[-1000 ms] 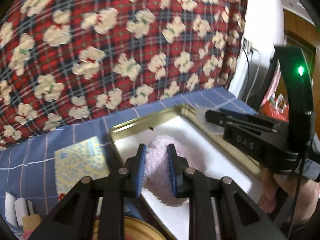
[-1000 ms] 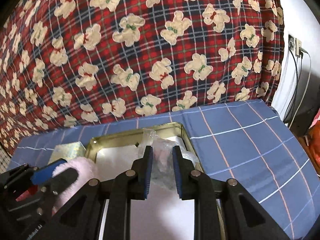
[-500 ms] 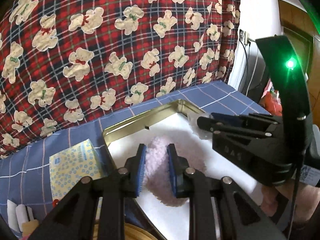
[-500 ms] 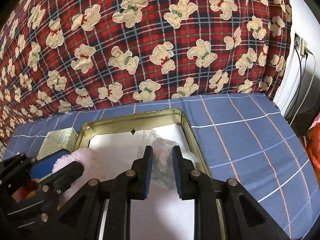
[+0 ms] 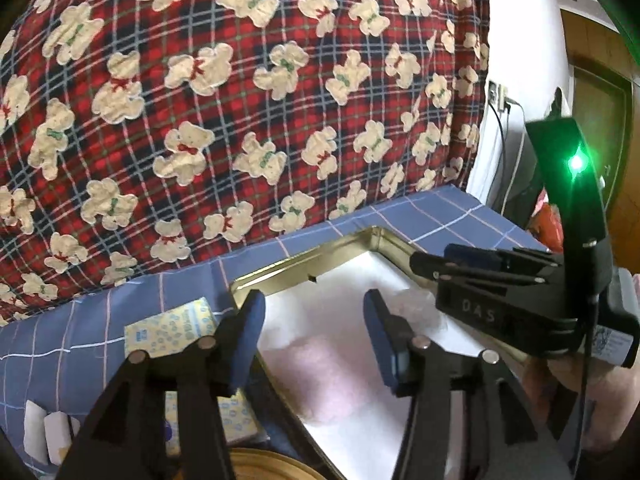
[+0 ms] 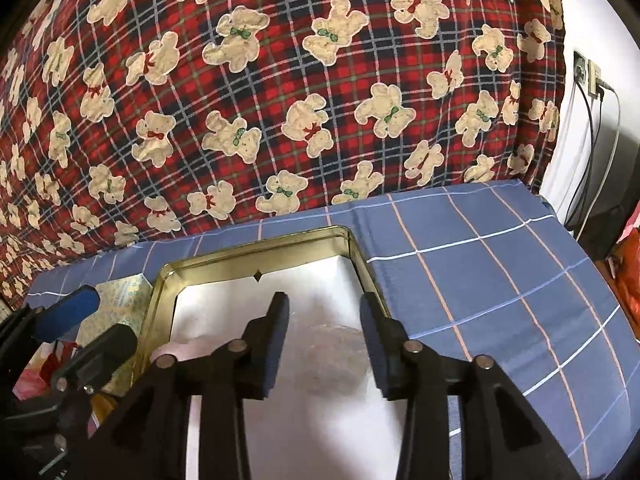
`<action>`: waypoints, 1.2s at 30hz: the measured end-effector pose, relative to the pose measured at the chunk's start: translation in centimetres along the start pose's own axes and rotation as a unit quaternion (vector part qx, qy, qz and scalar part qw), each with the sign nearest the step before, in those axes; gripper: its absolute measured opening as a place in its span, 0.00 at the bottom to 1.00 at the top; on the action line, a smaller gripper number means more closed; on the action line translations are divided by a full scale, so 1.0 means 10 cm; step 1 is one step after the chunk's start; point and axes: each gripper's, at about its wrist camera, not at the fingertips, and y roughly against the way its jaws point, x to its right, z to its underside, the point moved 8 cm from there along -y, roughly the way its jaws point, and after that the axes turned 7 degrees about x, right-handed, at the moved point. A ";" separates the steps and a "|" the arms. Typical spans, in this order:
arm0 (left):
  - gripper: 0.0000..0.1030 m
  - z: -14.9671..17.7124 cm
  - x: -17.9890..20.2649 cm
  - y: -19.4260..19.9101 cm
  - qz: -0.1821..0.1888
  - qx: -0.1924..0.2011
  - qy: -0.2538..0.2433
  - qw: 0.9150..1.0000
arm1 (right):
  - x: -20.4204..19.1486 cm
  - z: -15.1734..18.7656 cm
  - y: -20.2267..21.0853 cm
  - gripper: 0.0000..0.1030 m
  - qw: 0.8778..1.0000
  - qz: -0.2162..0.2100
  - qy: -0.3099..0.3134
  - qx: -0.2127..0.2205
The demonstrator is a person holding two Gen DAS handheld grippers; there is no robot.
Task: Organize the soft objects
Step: 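Open both tools to drop the puff and bag into the tray, then grasp the pink lace pouch with right tool while left tool moves to the green box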
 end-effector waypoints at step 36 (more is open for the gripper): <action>0.88 0.85 -2.34 1.76 -0.309 0.111 0.133 0.935 | -2.74 0.73 1.20 0.63 0.913 -0.351 0.189 0.090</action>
